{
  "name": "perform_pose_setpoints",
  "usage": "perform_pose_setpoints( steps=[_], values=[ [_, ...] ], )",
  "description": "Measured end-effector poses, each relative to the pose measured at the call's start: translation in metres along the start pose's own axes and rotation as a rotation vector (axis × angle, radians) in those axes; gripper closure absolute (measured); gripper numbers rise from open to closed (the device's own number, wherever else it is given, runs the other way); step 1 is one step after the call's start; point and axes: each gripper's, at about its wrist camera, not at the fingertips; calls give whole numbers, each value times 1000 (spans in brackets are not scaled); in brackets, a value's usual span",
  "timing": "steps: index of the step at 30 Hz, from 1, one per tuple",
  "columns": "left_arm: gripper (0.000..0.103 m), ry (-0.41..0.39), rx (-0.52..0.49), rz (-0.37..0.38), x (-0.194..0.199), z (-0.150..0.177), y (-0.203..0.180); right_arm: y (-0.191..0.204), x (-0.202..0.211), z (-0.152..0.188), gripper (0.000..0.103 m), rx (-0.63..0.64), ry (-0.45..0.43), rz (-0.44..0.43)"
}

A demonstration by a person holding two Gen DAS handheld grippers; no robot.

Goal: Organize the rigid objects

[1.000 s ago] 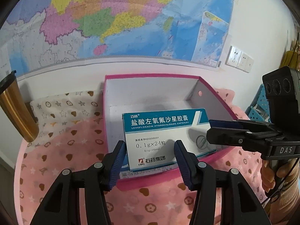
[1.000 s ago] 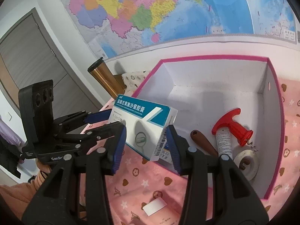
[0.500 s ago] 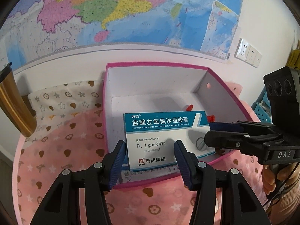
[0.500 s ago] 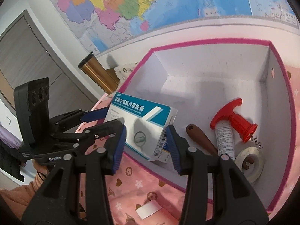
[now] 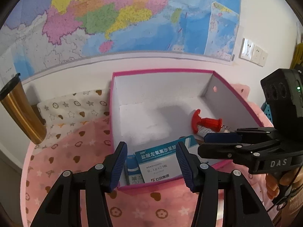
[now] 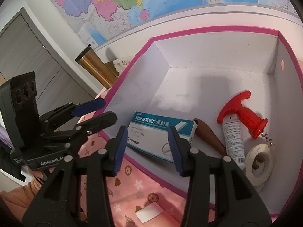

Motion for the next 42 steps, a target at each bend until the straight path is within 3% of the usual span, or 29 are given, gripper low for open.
perform_pose_setpoints(
  steps=[10,21,32,42],
  values=[
    [48,-69,8,53,26,13,-8,-1,23,12,56,-9,-51,2],
    [44,-117,-55,106,52,43,-42,6,80,50,56,11,-141,18],
    [42,-38,-76,176,38,75,-67,-6,98,102,55,-34,-124,54],
    [42,44,-78,191,16,97,-83,-34,103,149,54,-142,-79,76]
  ],
)
Point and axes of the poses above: each gripper's, at about its wrist camera, not at the fingertips, and x roughly against the way its jaws point, y to its left, z to its underside, and after that the axes turned 6 degrees about y, right-handed
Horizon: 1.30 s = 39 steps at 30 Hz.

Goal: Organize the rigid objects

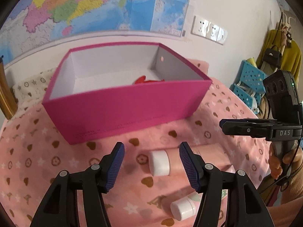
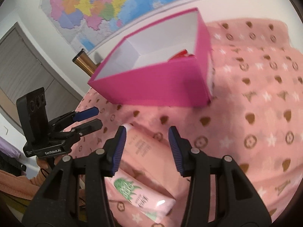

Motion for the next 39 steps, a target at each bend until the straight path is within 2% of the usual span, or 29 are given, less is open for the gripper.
perform_pose_setpoints(
  steps=[7,17,33,39],
  values=[
    [42,48,-11,15,-15,9,-10,-14,1,20,49,-44,34,29],
    [43,86,-11,42,-29,13,-13,-32,1,45,49,-118,70,68],
    [43,97,-19,57,-35,15,-20,-29,-3,52,49,-118,71,76],
    [43,96,-18,56,-36,14,-21,-28,-4,52,46,-120,68,73]
  ],
)
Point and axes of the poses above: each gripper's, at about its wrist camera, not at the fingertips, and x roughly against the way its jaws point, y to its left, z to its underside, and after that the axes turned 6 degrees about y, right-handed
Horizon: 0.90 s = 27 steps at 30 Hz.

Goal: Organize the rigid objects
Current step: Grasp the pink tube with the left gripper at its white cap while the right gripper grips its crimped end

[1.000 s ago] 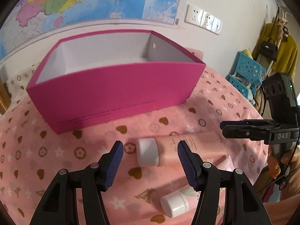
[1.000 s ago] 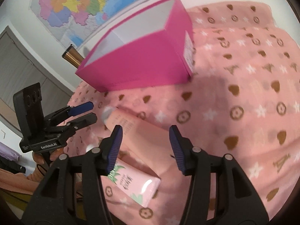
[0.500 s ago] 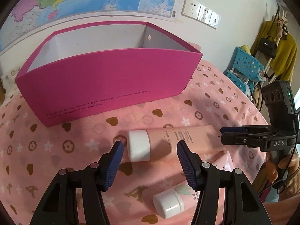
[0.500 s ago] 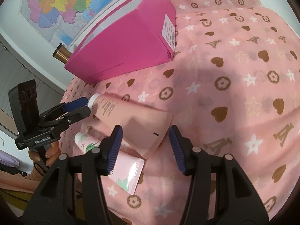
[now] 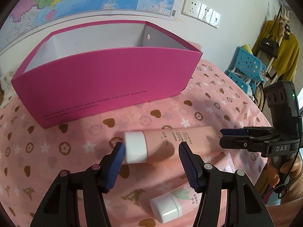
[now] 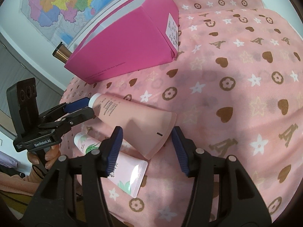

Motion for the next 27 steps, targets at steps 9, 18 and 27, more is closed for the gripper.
perform_pose_setpoints(
  steps=[9,18,27],
  values=[
    [43,6,-1,-2,-1,1,1,2,-1,-2,43,4,-13,10],
    [43,7,8,-4,-2,2,2,1,-1,-2,42,-8,-27,-4],
    [45,9,-5,1,-1,-1,2,5,-3,2,42,5,-31,24]
  ],
)
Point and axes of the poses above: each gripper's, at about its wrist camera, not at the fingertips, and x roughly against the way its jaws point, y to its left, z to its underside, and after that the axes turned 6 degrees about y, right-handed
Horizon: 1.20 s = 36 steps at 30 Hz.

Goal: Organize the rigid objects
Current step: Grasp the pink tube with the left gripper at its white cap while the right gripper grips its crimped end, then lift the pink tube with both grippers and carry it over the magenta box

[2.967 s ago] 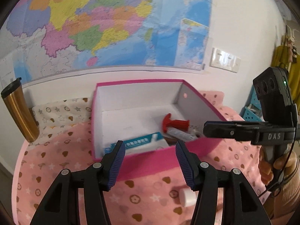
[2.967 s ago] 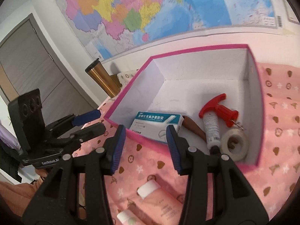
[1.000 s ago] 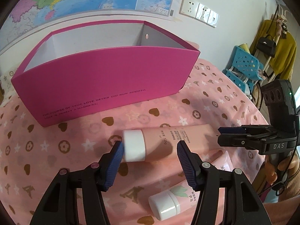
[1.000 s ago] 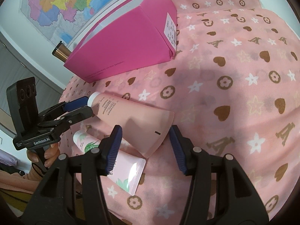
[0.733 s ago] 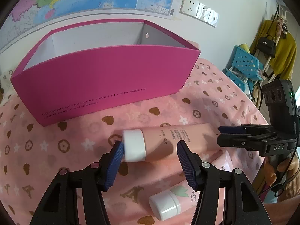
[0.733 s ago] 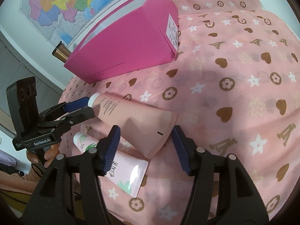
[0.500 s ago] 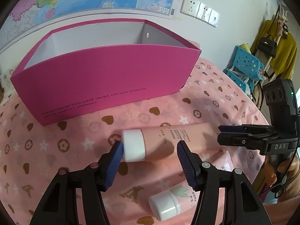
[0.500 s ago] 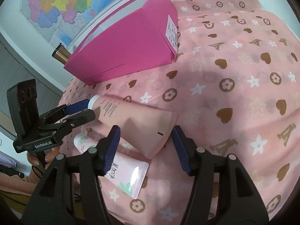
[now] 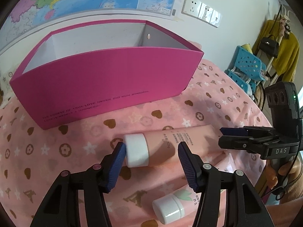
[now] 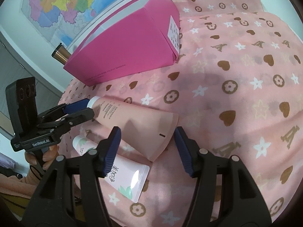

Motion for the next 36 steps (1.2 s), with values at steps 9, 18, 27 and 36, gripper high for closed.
perform_pose_setpoints(
  steps=[9,18,27,36],
  values=[
    [45,0,16,18,1,0,-1,2,1,-1,42,-2,-9,6],
    [45,-32,25,15,14,0,0,9,8,-8,42,24,-36,16],
    [45,-84,41,15,31,-7,3,21,16,-17,42,66,-65,16],
    [45,-136,39,10,48,-16,3,33,28,-29,42,112,-101,16]
  ],
)
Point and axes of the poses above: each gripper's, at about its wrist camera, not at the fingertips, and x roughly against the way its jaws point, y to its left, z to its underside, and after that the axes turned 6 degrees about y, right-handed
